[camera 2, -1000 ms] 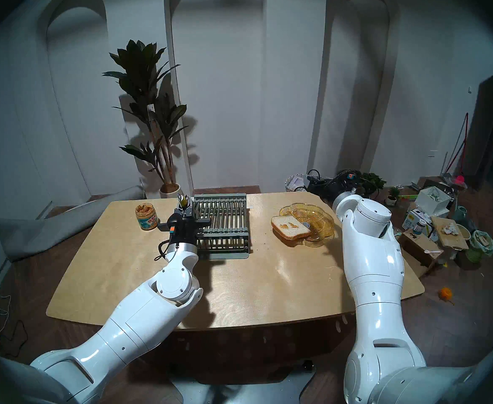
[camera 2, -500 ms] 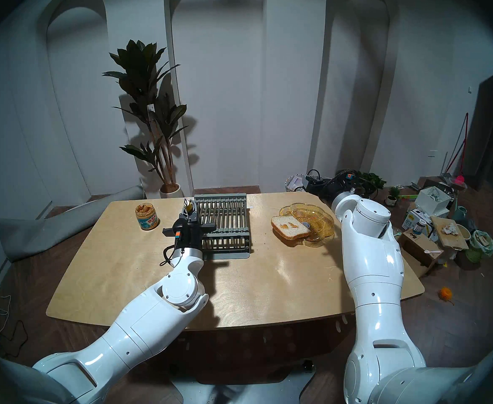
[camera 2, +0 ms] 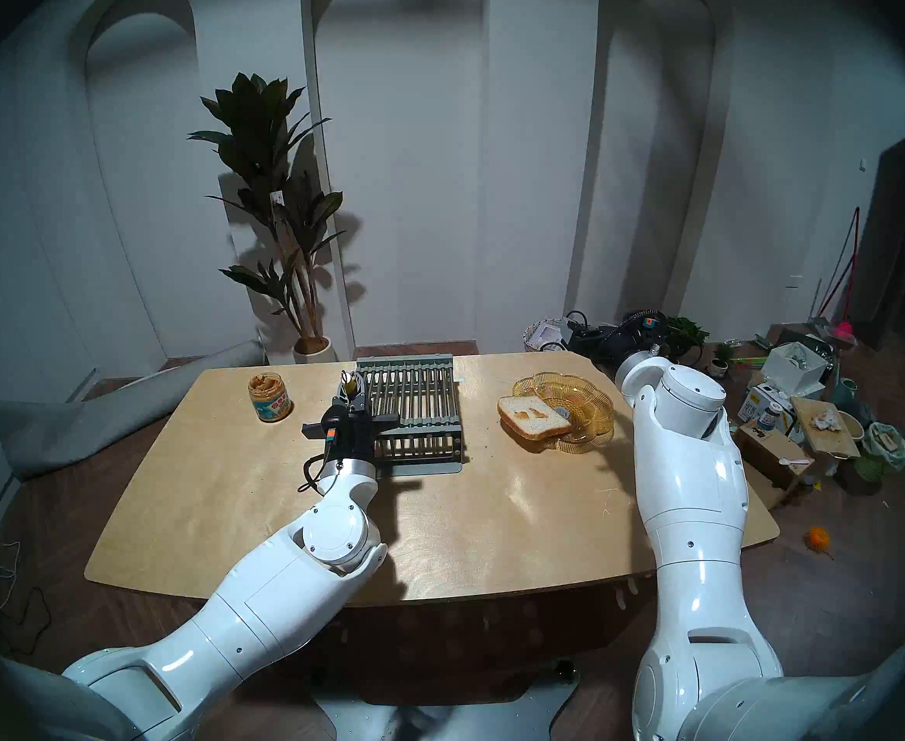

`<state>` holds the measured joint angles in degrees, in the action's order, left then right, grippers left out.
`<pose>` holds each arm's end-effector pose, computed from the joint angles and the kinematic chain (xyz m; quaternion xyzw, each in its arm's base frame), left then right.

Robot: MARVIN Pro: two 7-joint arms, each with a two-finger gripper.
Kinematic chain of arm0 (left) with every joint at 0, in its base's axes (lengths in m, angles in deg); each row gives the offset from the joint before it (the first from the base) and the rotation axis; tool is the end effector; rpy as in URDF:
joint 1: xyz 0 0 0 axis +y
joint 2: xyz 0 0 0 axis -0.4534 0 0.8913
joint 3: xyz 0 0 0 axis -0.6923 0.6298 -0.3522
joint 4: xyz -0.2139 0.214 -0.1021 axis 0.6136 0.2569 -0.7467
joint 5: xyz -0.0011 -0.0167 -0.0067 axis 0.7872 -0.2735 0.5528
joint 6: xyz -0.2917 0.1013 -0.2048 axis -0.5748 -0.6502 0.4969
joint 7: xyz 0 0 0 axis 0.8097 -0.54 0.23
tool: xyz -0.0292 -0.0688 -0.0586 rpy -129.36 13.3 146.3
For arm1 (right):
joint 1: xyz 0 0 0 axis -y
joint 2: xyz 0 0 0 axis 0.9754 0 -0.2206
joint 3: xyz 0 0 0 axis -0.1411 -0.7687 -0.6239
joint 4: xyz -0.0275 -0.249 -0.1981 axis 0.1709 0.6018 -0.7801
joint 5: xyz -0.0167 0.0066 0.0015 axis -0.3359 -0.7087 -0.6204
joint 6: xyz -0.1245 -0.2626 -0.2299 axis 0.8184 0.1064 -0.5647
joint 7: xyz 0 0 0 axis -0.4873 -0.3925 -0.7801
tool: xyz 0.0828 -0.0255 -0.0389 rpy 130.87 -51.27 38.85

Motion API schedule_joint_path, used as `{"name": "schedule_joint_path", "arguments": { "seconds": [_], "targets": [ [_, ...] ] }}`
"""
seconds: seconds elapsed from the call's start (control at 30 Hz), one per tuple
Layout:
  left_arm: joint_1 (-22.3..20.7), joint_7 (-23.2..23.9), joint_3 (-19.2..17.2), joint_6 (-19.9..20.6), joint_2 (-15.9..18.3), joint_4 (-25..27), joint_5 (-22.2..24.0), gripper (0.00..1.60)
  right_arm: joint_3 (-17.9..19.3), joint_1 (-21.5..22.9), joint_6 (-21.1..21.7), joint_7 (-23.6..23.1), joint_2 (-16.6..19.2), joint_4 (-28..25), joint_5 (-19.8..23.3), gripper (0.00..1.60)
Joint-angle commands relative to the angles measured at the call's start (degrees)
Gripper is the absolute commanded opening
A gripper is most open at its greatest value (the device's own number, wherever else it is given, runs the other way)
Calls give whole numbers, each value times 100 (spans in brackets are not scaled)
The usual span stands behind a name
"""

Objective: Spread peanut butter over the slice of bread with the knife

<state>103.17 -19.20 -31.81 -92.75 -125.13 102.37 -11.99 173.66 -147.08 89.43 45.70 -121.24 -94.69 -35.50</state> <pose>0.4855 -0.1068 -0.3507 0.5926 0.0583 0.8034 0.0061 0.5694 -0.1290 -0.2176 -0.7219 0.0177 -0.6790 0.1327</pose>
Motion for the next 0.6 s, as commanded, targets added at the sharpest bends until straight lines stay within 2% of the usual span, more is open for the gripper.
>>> {"name": "schedule_joint_path", "arguments": {
  "seconds": [0.0, 0.17, 0.23, 0.27, 0.33, 0.43, 0.5, 0.53, 0.57],
  "targets": [
    [-76, 20, -22, 59, -5, 94, 27, 12, -2, -3, 39, 18, -17, -218, 3, 160],
    [-79, 39, -27, 99, -19, 70, 76, 25, 7, -14, 67, 34, -28, -252, 2, 160],
    [-87, 50, -28, 122, -28, 53, 84, 36, 16, -13, 77, 36, -26, -260, 2, 160],
    [-89, 52, -30, 127, -33, 48, 86, 57, 20, -9, 81, 36, -23, -260, 3, 160],
    [-95, 55, -31, 137, -41, 41, 93, 74, 29, 1, 86, 36, -20, -253, 5, 160],
    [-115, 64, -33, 145, -57, 19, 106, 77, 36, 23, 88, 37, -18, -232, 7, 160],
    [-129, 69, -40, 144, -57, 30, 109, 97, 36, 35, 89, 33, -15, -216, 9, 160],
    [-135, 71, -42, 146, -55, 37, 104, 113, 33, 43, 88, 32, -13, -206, 8, 160],
    [-143, 47, -42, 153, -57, 39, 73, 112, 29, 51, 86, 30, -10, -194, 7, 160]
  ]
}}
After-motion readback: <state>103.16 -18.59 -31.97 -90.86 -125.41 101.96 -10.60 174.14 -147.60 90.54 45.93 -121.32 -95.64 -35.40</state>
